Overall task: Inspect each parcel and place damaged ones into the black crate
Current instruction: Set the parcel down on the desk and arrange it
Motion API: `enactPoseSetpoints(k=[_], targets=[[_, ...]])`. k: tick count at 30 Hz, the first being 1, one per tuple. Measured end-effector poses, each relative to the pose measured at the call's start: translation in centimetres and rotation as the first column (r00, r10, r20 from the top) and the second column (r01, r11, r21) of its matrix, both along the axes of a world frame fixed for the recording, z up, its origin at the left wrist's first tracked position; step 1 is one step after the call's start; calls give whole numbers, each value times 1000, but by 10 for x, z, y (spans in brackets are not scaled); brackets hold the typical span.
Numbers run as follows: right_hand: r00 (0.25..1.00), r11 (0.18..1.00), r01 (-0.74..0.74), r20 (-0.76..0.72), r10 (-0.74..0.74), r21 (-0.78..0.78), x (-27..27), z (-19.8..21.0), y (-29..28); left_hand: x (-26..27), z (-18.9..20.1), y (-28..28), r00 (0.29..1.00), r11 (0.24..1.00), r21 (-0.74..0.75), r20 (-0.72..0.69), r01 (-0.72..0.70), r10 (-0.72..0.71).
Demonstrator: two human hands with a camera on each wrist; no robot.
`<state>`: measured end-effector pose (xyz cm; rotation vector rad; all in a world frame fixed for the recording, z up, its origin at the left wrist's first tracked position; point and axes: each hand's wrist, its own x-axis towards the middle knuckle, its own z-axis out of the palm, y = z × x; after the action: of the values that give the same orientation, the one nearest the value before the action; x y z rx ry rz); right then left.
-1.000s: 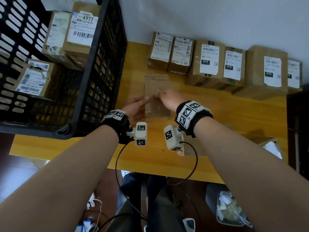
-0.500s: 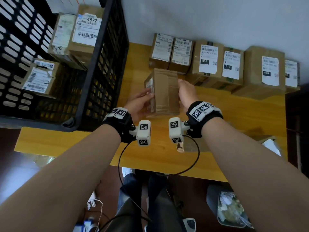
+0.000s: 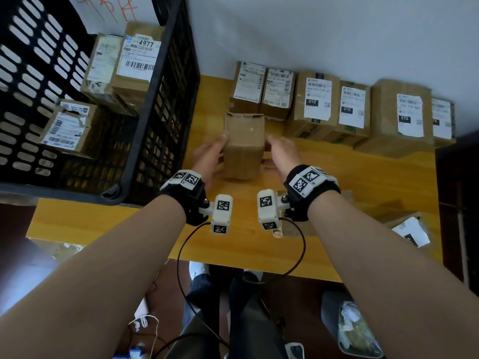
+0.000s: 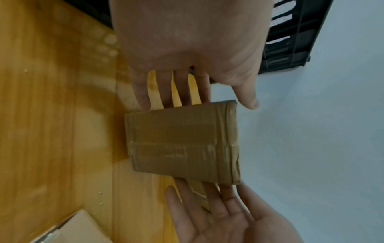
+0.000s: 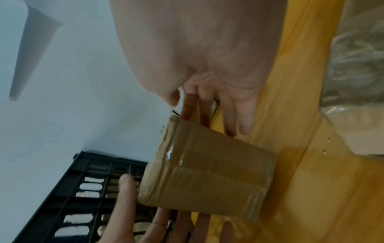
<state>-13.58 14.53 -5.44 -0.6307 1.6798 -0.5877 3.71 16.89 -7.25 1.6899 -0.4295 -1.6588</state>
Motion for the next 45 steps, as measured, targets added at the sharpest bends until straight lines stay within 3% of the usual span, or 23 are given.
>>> enactPoseSetpoints(k=[3,8,12,16,22,34,37,39,42,45], targets=[[985,994,-109,-132,107,-8,-3,1,0,-1,-5,1,997,998,1,46,62,-61],[894,875,-355,-393,216,-328,2,16,-5,-4,-3,-2,995,997,-11,76,73,-72],[689,767,-624,-569,448,-151,11,15,-10,-1,0,-3,991,994,0,81,108,-108],[519,675,-738,-631,576,8,14,11,-14,1,-1,0,987,991,29,94,127,-129],[440,638,-765,-650,620,91,20,12,-18,-2,-1,2,987,991,26,85,133,-135],[493,685,-727,-654,573,52,18,20,-24,0,-2,-1,986,989,27,83,144,-145],[739,813,-546,-574,353,-203,13,28,-29,2,-6,0,984,990,7,111,137,-137],[839,877,-389,-502,210,-282,8,29,-31,5,-10,3,981,990,-14,135,140,-137],[900,948,-302,-357,249,-99,7,26,-23,10,-10,9,981,986,-38,112,162,-157],[945,968,-246,-212,251,52,10,27,-16,11,-6,9,974,978,-33,101,207,-203]])
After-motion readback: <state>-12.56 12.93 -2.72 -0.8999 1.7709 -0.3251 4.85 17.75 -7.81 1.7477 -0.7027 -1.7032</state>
